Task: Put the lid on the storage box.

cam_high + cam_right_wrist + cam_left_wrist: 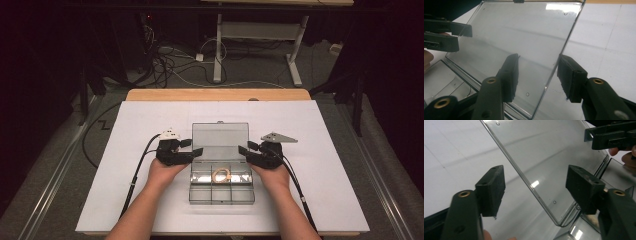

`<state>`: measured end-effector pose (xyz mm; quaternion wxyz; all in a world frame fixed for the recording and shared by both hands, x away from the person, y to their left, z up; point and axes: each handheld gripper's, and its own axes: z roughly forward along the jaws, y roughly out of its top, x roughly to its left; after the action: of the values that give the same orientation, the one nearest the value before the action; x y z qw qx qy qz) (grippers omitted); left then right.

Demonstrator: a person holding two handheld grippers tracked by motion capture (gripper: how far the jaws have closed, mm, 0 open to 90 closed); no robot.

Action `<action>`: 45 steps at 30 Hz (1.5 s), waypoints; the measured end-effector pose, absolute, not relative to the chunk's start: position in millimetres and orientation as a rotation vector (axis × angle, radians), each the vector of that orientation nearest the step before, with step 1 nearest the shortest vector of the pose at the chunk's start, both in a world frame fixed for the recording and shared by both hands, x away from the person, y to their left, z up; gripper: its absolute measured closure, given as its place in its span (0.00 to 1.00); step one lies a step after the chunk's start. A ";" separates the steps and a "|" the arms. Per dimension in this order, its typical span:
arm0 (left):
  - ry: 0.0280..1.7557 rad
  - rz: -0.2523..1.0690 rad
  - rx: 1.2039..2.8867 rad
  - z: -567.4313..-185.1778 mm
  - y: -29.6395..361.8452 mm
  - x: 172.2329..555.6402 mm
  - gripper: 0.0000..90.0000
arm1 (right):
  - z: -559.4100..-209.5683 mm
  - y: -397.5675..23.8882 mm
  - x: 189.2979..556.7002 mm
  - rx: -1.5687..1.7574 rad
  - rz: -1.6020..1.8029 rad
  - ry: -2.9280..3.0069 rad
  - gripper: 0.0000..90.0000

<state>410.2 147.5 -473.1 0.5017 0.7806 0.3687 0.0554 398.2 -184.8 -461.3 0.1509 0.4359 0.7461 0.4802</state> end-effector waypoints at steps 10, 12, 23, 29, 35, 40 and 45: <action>0.855 0.151 1.894 -470.9 144.3 405.6 0.52 | -454.3 -188.7 391.6 1.198 1.344 2.149 0.69; 0.855 0.160 1.894 -470.1 144.8 404.9 0.55 | -453.3 -190.8 390.2 1.184 1.334 2.151 0.72; 0.845 0.203 1.889 -461.8 147.3 397.8 0.66 | -435.6 -210.2 368.1 1.128 1.318 2.107 0.77; 0.838 0.222 1.880 -458.7 148.7 391.8 0.71 | -433.4 -215.8 355.8 1.130 1.326 2.096 0.82; 0.821 0.246 1.876 -455.9 149.6 387.0 0.75 | -441.3 -215.6 349.4 1.134 1.337 2.083 0.94; 0.794 0.273 1.871 -454.3 150.7 381.8 0.76 | -448.0 -213.9 346.8 1.120 1.355 2.129 1.00; 0.774 0.295 1.865 -453.5 151.3 376.8 0.77 | -451.4 -212.3 343.9 1.074 1.374 2.145 1.00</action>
<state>376.8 151.3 -453.5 0.5232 0.7788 0.3234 0.1231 343.9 -212.3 -451.4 0.1876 0.3816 0.7622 0.4882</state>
